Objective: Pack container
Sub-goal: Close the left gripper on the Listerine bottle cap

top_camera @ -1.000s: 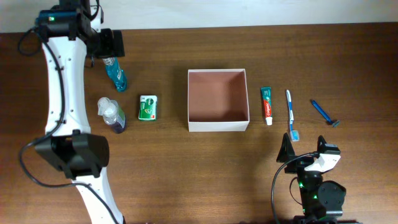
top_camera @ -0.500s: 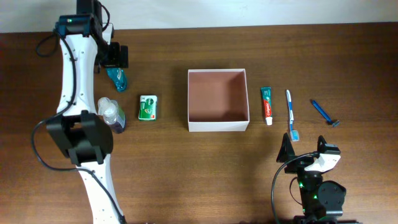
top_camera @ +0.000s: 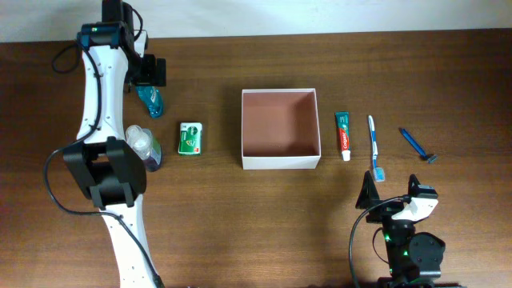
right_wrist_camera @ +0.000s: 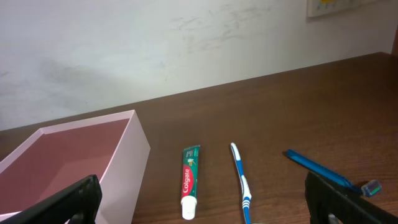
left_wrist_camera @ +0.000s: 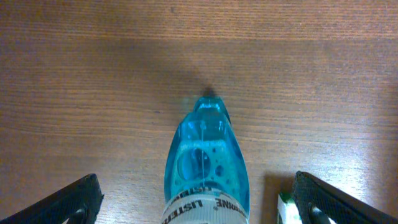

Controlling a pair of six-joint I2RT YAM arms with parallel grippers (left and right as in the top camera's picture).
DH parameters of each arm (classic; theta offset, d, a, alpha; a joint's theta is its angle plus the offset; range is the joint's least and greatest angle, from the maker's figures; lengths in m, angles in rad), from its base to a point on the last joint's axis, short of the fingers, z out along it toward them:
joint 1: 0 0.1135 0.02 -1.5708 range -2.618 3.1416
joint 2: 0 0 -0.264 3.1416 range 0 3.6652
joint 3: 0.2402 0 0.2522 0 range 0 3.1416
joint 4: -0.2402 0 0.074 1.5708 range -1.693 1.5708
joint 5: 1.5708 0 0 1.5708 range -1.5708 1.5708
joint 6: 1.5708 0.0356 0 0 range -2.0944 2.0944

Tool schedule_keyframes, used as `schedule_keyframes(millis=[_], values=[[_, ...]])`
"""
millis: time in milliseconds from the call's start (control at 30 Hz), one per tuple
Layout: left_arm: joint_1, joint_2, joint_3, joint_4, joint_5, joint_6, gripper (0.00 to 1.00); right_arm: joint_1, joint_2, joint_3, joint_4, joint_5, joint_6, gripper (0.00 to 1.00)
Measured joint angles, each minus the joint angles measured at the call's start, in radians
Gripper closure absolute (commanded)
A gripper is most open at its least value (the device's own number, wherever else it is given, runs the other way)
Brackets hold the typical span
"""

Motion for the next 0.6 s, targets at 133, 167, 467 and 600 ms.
schedule_keyframes(millis=[133,167,467,600], values=[[0.0,0.0,0.0,0.018,0.0,0.0,0.01,0.0,0.0,0.0,0.0,0.0,-0.001,0.01],[0.0,0.0,0.0,0.022,0.0,0.0,0.01,0.0,0.0,0.0,0.0,0.0,0.0,0.01],[0.0,0.0,0.0,0.03,0.001,0.0,0.01,0.0,0.0,0.0,0.0,0.0,0.0,0.02],[0.0,0.0,0.0,0.03,0.002,0.0,0.01,0.0,0.0,0.0,0.0,0.0,0.0,0.01]])
